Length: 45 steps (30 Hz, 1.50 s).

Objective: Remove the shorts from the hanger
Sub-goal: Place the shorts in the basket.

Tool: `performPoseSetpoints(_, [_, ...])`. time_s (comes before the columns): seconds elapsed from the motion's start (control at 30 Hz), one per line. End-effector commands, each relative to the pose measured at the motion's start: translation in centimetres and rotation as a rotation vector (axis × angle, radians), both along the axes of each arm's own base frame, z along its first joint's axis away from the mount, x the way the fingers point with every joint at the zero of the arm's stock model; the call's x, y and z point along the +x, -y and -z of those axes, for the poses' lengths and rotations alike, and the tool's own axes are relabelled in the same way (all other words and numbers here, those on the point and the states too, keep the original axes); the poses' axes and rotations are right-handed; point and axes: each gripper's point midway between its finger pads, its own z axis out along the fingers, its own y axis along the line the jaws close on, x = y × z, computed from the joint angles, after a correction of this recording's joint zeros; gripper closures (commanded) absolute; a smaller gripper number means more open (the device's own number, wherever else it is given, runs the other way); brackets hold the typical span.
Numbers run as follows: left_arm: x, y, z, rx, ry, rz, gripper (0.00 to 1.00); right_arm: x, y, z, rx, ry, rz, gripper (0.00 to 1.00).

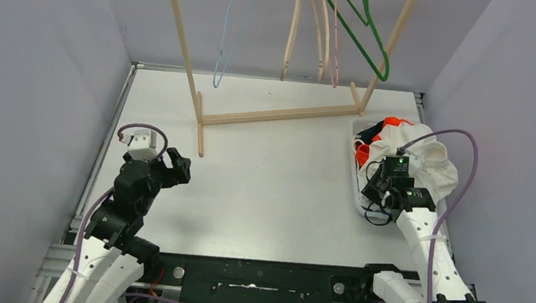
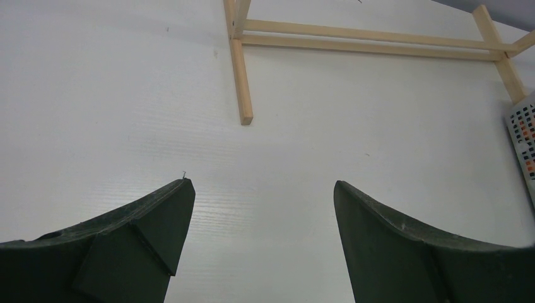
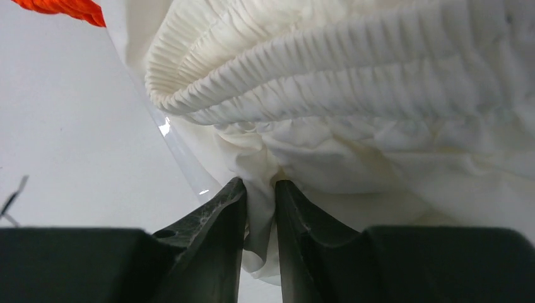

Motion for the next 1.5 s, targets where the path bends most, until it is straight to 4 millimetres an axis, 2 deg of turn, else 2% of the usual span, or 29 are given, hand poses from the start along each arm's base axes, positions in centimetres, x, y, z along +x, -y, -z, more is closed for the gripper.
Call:
performPoseSetpoints(0.0, [0.5, 0.1, -2.0, -0.023, 0.062, -0.004, 0.19, 2.2, 1.1, -3.8, -0.025, 0.161, 0.071, 0.75])
performPoseSetpoints(0.03, [0.5, 0.1, -1.9, -0.022, 0.060, -0.004, 0.18, 2.1, 1.5, -4.3, -0.037, 0.178, 0.094, 0.74])
performPoseSetpoints(0.1, [0.5, 0.0, -1.9, -0.022, 0.061, -0.004, 0.18, 1.8, 2.2, -4.0, -0.064, 0.182, 0.126, 0.72])
performPoseSetpoints(0.17, [0.5, 0.0, -1.9, -0.023, 0.062, -0.005, 0.18, 1.3, 2.1, -1.6, -0.064, 0.139, 0.113, 0.68])
performPoseSetpoints(0.2, [0.5, 0.0, -2.0, -0.023, 0.062, -0.006, 0.18, 1.0, 1.6, 0.3, -0.049, 0.096, 0.088, 0.66])
performPoseSetpoints(0.27, [0.5, 0.1, -2.0, -0.024, 0.065, -0.004, 0.18, 0.8, -1.3, 2.7, 0.073, 0.018, -0.010, 0.61])
performPoseSetpoints(0.3, [0.5, 0.0, -2.0, -0.022, 0.064, -0.004, 0.18, 0.9, -2.9, 3.1, 0.135, -0.006, -0.078, 0.61])
performPoseSetpoints(0.37, [0.5, 0.0, -2.0, -0.022, 0.064, -0.005, 0.18, 1.5, -2.8, 2.7, 0.128, -0.022, -0.060, 0.61])
performPoseSetpoints(0.43, [0.5, 0.1, -2.0, -0.024, 0.066, -0.003, 0.18, 2.2, -1.4, 0.1, 0.063, 0.016, -0.009, 0.60])
performPoseSetpoints(0.53, [0.4, 0.0, -2.1, -0.024, 0.068, -0.002, 0.18, 3.1, 0.1, -5.6, -0.008, 0.147, 0.030, 0.58])
performPoseSetpoints(0.67, [0.4, 0.0, -2.2, -0.027, 0.074, -0.001, 0.18, 3.7, 0.3, -12.8, -0.040, 0.300, -0.027, 0.46])
performPoseSetpoints(0.73, [0.3, 0.1, -2.2, -0.028, 0.076, 0.000, 0.18, 3.7, 2.4, -15.4, -0.128, 0.344, 0.051, 0.39])
performPoseSetpoints(0.8, [0.3, 0.1, -2.3, -0.029, 0.079, 0.001, 0.18, 3.8, 4.9, -17.3, -0.222, 0.384, 0.147, 0.30])
performPoseSetpoints(0.9, [0.3, 0.1, -2.2, -0.029, 0.076, 0.003, 0.18, 4.6, 8.3, -19.1, -0.286, 0.411, 0.269, 0.29])
performPoseSetpoints(1.07, [0.3, 0.2, -2.2, -0.028, 0.071, 0.006, 0.18, 8.0, 11.5, -19.9, -0.252, 0.428, 0.296, 0.28])
performPoseSetpoints(1.17, [0.3, 0.1, -2.2, -0.028, 0.072, 0.004, 0.18, 10.8, 12.4, -17.5, -0.209, 0.342, 0.255, 0.28])
performPoseSetpoints(1.2, [0.3, 0.1, -2.1, -0.027, 0.070, 0.003, 0.18, 11.3, 12.6, -16.2, -0.200, 0.290, 0.249, 0.28])
performPoseSetpoints(1.23, [0.3, 0.1, -2.1, -0.026, 0.070, 0.004, 0.18, 11.5, 12.6, -14.2, -0.191, 0.231, 0.249, 0.30])
performPoseSetpoints(1.27, [0.3, 0.1, -2.2, -0.027, 0.070, 0.005, 0.18, 11.8, 12.6, -11.5, -0.175, 0.192, 0.249, 0.33])
performPoseSetpoints(1.33, [0.3, 0.0, -2.3, -0.028, 0.077, -0.003, 0.18, 12.2, 9.8, -4.8, -0.032, 0.098, 0.126, 0.39])
performPoseSetpoints(1.4, [0.3, -0.3, -2.3, -0.025, 0.078, -0.019, 0.19, 11.0, 6.7, 1.7, 0.089, -0.045, 0.014, 0.49])
performPoseSetpoints(1.47, [0.3, -0.6, -2.1, -0.019, 0.072, -0.035, 0.18, 9.2, 5.1, 6.1, 0.081, -0.174, -0.020, 0.51])
